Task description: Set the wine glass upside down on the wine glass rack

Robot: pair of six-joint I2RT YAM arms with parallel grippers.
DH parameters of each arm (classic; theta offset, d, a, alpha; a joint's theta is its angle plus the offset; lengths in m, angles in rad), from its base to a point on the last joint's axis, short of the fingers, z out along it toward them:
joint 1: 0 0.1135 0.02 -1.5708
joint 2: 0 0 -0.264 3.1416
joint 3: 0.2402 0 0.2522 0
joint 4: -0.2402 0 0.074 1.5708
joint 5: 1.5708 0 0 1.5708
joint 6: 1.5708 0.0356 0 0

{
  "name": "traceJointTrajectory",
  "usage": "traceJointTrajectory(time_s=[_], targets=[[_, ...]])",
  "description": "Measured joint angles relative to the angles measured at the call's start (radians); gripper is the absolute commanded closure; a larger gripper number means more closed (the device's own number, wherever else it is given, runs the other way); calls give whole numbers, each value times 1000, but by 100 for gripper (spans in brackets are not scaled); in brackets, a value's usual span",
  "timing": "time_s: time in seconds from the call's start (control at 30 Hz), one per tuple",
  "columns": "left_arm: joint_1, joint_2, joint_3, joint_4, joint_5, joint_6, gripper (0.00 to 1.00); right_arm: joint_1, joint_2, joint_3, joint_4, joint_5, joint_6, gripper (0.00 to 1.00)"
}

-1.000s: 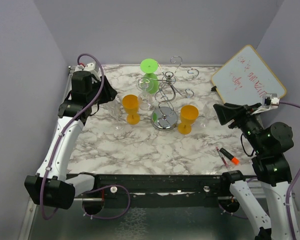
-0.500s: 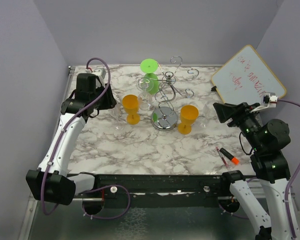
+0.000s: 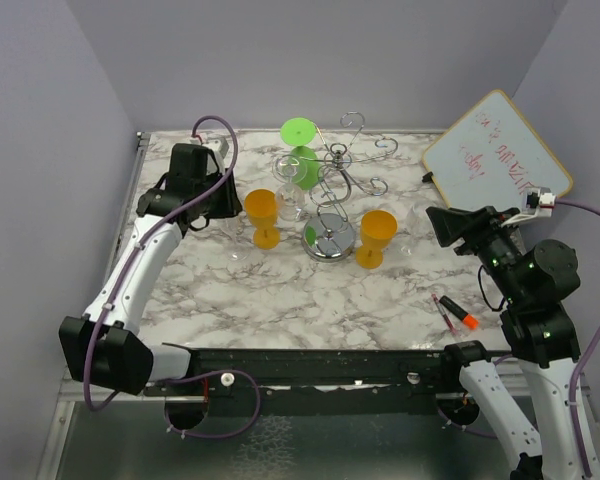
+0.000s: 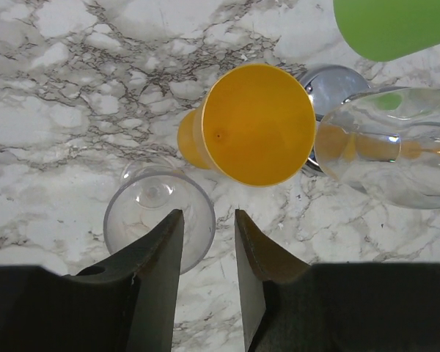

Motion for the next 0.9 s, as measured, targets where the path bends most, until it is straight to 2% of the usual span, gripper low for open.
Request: traceJointTrajectory(time_s=[0.13,0.3,0.6,0.9], targets=[[-30,32,0,0,-16,7,77,0,-4,-1,-2,3,1,37],[-76,53,0,-4,-89,14,100,0,-7,-3,-2,3,5,37],[-103,40,13,-25,-216,44,100,0,-8,-4,-3,3,11,37],[-103,-69,81,-47,-319,31,100,0,-11,-6,5,0,44,37]])
